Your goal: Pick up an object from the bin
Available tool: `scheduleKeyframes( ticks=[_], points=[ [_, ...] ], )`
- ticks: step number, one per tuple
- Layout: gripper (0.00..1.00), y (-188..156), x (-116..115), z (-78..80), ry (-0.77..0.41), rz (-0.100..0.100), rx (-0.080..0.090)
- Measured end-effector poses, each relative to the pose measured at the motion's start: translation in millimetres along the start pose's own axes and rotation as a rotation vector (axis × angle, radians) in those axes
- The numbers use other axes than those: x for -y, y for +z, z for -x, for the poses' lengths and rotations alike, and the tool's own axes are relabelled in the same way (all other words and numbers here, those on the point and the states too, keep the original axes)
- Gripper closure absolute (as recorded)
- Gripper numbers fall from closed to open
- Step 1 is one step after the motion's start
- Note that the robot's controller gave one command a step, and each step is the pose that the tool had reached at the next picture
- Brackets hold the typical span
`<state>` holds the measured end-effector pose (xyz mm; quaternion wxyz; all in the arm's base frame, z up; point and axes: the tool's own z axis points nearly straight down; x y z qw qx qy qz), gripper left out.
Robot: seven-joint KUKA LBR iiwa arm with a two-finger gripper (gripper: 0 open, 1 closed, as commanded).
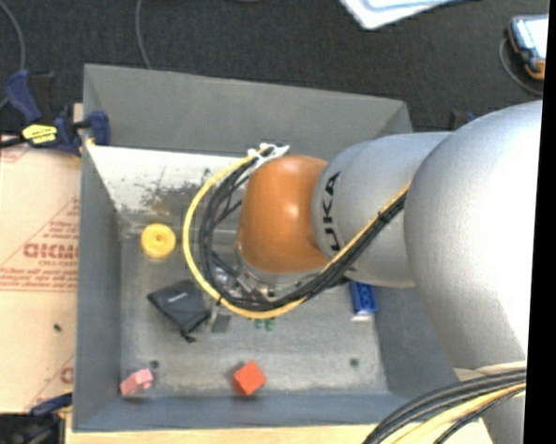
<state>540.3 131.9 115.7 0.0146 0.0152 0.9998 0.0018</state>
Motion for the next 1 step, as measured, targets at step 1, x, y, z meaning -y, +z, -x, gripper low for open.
scheduleKeyframes(
  ticks=[1],
  points=[
    [1.00, -41.5, -14.6, -13.5, 0.020, -0.003, -0.018]
  ],
)
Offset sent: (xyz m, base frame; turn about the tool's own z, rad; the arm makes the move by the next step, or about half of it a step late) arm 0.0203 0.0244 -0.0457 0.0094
